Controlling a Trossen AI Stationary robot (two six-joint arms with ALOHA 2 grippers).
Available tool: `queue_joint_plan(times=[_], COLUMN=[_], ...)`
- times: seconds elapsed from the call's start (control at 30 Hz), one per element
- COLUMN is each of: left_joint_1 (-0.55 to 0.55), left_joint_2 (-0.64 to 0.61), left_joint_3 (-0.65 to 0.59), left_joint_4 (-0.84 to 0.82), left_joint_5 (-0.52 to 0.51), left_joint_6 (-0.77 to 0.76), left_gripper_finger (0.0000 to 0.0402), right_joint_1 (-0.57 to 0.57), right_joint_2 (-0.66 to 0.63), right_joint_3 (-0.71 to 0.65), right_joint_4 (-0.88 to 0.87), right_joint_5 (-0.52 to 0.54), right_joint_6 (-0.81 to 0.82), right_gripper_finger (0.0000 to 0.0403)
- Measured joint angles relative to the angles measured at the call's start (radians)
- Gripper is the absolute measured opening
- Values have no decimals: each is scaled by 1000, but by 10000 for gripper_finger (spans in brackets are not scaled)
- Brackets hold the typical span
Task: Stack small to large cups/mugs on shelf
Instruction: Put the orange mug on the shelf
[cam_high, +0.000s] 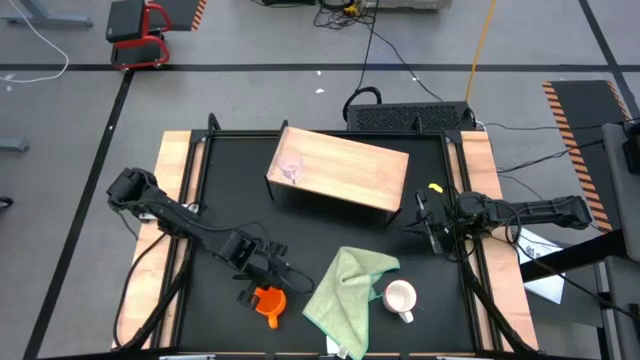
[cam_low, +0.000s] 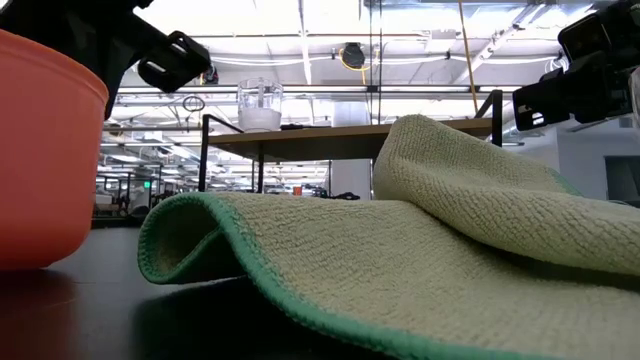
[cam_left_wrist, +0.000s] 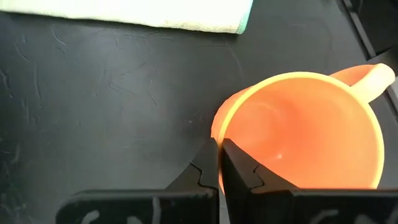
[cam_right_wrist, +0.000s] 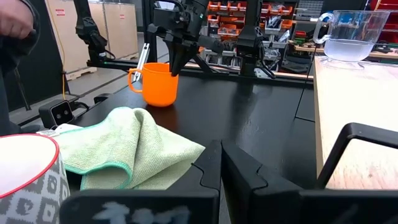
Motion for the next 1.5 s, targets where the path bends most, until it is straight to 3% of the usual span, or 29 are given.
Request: queue_joint_plan(times=[0.4, 1.5], left_joint_1=[2, 45], left_joint_2=[-96, -97], left_joint_3=[0, 5], left_joint_4=[-2, -84], left_joint_5=[-21, -36], left_joint_6=[18, 24], left_gripper_finger=[1, 0], right_joint_1=[0, 0], right_joint_2=[0, 0], right_joint_3=[0, 0], right_joint_4=[1, 5], right_joint_5=[0, 0], right_joint_6=[-1, -1], right_gripper_finger=[0, 0])
